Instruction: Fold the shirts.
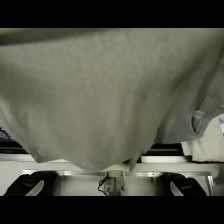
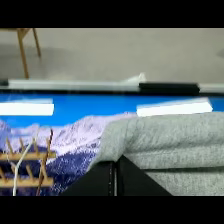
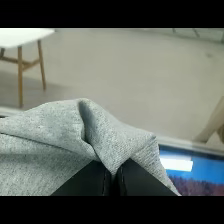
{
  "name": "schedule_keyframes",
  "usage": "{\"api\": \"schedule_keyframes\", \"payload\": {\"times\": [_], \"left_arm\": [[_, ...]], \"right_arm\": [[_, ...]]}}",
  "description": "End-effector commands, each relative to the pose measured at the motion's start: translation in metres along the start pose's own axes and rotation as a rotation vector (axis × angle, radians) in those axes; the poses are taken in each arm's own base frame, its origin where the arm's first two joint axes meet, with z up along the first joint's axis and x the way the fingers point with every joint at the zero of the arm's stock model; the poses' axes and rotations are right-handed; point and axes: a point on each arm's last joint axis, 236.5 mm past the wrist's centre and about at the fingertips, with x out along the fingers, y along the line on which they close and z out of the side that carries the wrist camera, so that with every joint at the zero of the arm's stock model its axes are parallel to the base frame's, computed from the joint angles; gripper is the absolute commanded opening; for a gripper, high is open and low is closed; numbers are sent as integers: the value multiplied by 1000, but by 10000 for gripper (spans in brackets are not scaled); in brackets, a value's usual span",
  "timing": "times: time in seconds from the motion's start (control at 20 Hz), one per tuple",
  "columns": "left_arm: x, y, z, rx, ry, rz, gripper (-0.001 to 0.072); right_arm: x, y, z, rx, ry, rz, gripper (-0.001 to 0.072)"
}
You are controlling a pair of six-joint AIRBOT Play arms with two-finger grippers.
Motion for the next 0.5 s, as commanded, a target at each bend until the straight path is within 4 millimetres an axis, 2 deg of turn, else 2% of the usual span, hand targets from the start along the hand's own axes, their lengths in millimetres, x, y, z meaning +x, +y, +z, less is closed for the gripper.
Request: {"api": "schedule_keyframes", "payload": {"times": [0.0,0.15,0.25,0.35,0.45], "left_arm": [[72,22,-98,55,285,100,31],[134,32,-171,66,443,125,32],[173,39,-211,39,529,147,32],[208,44,-248,-4,605,167,33],[233,43,-291,-43,697,184,33]], "right_arm": [[88,3,-78,-22,240,4,72],[175,13,-163,-27,408,26,73],[220,23,-224,36,502,34,73],[249,40,-292,170,630,40,73],[259,61,-345,293,752,61,73]]}}
